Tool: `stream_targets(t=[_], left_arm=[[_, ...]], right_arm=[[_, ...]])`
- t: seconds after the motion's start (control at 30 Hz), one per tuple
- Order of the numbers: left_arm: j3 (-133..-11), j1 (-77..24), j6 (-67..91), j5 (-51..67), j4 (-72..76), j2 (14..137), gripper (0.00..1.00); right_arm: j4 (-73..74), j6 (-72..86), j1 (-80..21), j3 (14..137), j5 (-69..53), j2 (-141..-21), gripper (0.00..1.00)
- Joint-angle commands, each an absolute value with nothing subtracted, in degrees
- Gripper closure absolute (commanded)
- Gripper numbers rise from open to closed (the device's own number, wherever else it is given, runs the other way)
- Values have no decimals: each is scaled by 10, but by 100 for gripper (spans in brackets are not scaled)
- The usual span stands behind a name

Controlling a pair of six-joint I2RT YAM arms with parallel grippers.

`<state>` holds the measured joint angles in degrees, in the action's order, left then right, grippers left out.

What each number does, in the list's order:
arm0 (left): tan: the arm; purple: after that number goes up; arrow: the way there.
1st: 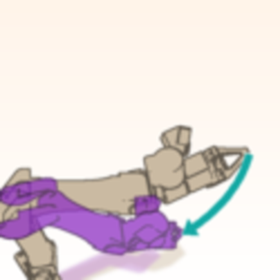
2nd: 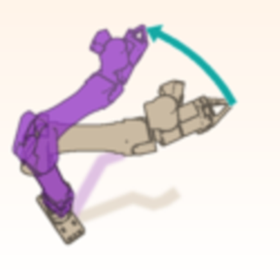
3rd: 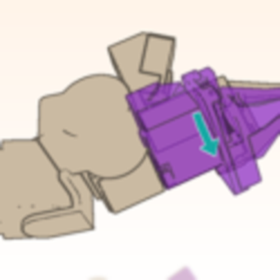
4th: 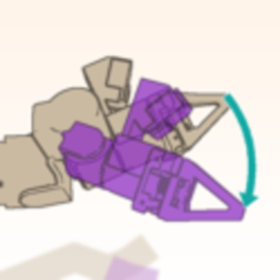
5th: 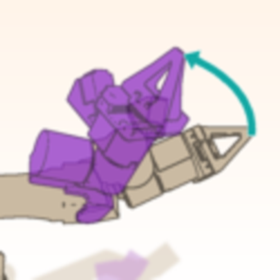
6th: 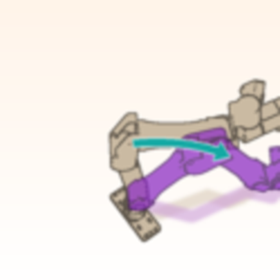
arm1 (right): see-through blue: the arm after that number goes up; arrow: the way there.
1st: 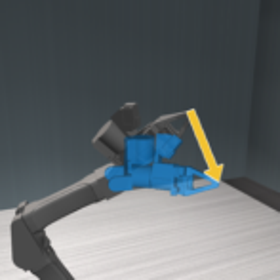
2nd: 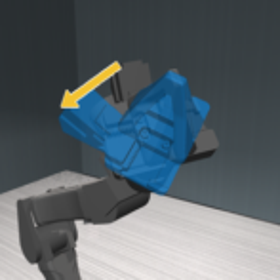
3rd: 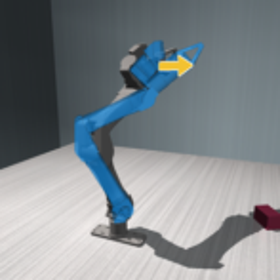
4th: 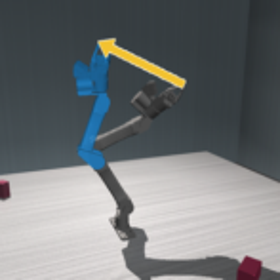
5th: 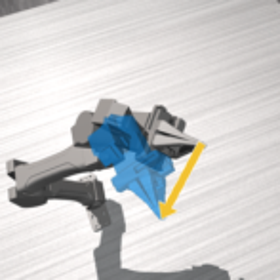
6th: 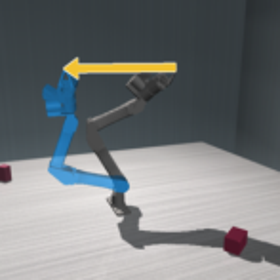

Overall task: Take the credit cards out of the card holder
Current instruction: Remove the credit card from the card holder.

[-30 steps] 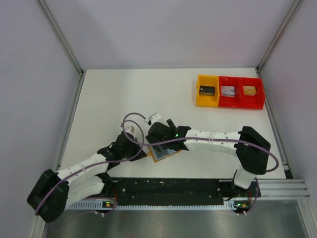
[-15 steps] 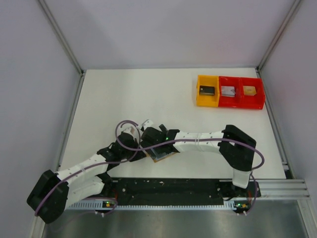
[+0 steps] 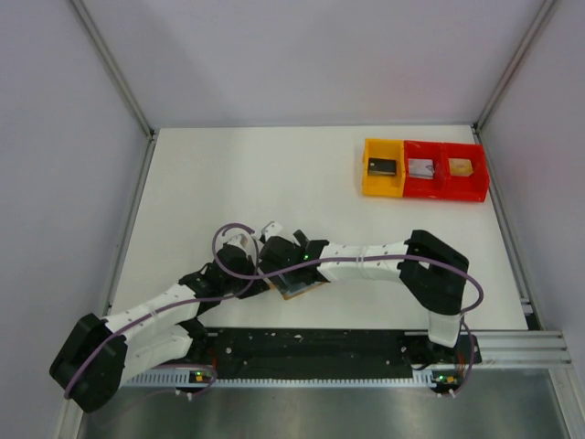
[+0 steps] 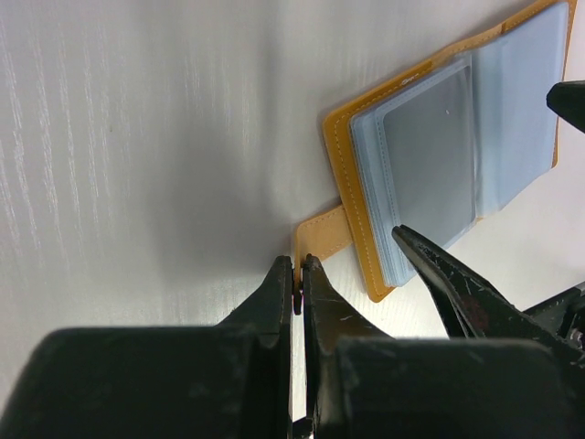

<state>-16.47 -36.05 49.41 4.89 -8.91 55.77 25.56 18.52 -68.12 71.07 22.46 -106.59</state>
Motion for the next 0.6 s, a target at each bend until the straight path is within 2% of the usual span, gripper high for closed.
stream_targets(t=[0.0,0.57], left_arm=[[-163,-363,483,52,-76,552,100],[-149,-363,483,43,-69,556,100]], right_arm=[[265,178,-687,721,267,-1083,5],[265,197,-687,731,222,-1069,5]])
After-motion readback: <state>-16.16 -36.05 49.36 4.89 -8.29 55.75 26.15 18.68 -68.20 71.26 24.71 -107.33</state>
